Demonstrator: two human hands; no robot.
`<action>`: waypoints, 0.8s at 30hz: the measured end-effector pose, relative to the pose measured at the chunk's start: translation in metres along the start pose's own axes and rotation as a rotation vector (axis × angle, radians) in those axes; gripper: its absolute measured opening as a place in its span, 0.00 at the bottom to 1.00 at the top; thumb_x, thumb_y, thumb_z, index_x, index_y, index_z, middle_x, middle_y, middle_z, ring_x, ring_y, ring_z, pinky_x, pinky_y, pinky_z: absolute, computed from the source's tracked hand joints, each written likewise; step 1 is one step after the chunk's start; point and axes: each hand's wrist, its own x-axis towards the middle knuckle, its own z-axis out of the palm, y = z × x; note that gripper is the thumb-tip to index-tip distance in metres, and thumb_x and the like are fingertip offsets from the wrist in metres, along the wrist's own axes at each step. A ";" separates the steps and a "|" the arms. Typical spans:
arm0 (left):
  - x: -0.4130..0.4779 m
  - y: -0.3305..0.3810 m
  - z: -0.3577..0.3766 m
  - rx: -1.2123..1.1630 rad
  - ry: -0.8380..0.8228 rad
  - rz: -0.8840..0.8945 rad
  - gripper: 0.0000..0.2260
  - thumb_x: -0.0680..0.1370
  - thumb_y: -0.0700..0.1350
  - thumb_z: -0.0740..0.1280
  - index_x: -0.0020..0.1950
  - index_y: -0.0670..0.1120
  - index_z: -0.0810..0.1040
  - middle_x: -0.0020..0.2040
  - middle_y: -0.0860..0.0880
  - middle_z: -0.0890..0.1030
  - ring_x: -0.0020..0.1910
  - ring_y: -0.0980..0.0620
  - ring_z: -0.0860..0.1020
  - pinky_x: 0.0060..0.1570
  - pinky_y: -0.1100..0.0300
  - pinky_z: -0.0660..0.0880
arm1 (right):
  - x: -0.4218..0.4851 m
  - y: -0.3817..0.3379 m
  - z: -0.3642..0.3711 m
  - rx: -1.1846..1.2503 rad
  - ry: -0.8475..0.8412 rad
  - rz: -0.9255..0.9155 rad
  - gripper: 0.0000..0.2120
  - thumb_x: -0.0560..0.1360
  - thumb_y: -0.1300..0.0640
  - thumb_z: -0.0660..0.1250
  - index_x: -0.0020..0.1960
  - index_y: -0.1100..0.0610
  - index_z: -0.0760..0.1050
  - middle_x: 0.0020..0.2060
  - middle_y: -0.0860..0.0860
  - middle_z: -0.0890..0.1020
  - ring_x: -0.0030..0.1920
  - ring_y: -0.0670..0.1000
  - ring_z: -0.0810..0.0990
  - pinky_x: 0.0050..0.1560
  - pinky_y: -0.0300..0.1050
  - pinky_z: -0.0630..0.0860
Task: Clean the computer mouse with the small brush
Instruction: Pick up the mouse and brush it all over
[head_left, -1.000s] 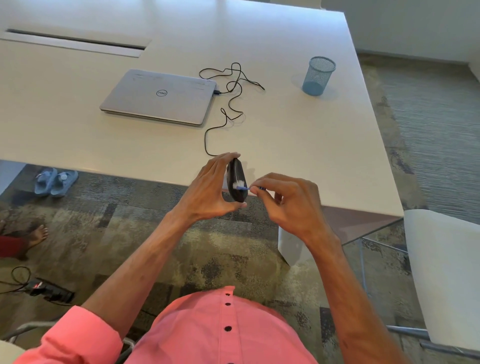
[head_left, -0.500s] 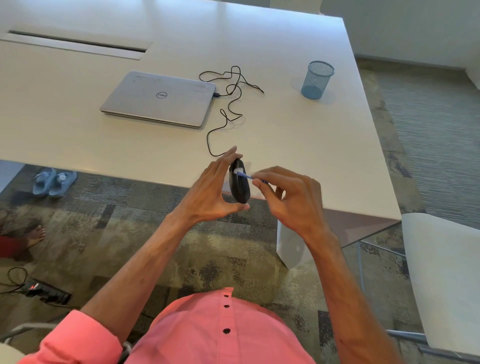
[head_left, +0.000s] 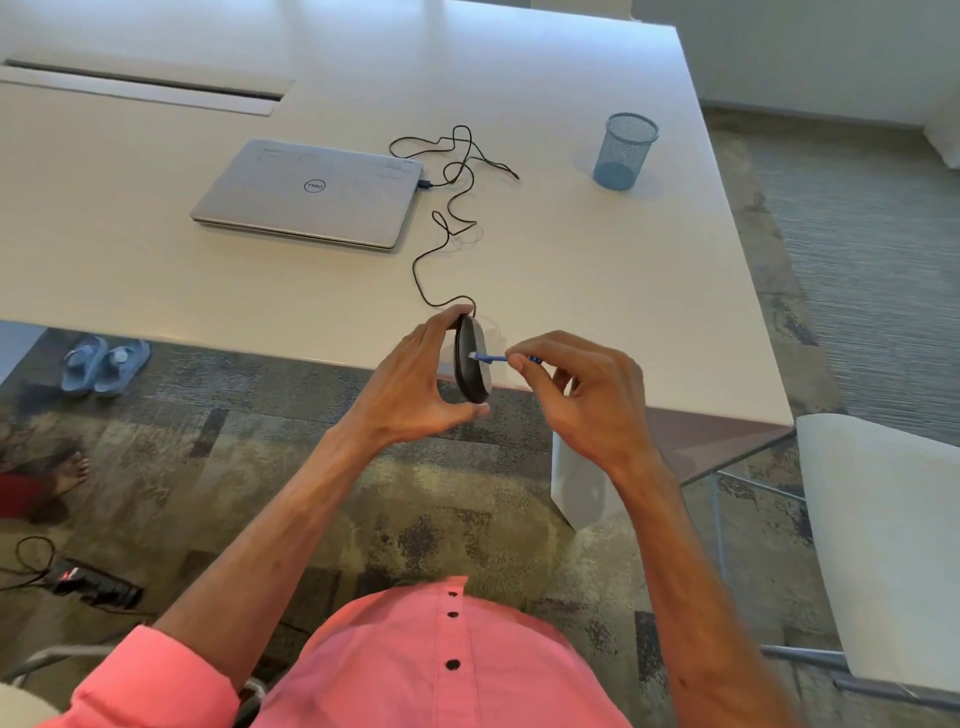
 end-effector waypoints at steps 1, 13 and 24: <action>0.000 0.000 0.000 -0.002 -0.001 -0.007 0.56 0.70 0.65 0.84 0.90 0.55 0.57 0.86 0.52 0.71 0.80 0.46 0.75 0.79 0.48 0.72 | -0.003 0.001 0.002 -0.006 -0.030 0.000 0.06 0.85 0.48 0.74 0.53 0.44 0.90 0.47 0.39 0.90 0.32 0.46 0.81 0.34 0.50 0.80; -0.010 -0.008 0.002 -0.111 -0.062 0.017 0.55 0.69 0.63 0.87 0.87 0.60 0.57 0.86 0.61 0.71 0.84 0.58 0.73 0.78 0.52 0.76 | -0.001 0.016 0.011 0.211 0.133 0.234 0.07 0.85 0.50 0.74 0.56 0.47 0.91 0.50 0.39 0.90 0.33 0.44 0.79 0.37 0.40 0.72; -0.009 -0.014 -0.001 -0.115 -0.042 0.033 0.56 0.68 0.67 0.88 0.88 0.63 0.59 0.84 0.65 0.68 0.83 0.64 0.69 0.84 0.52 0.68 | -0.009 0.013 0.013 0.204 -0.056 0.138 0.06 0.84 0.53 0.77 0.58 0.48 0.92 0.52 0.39 0.91 0.32 0.45 0.78 0.39 0.33 0.69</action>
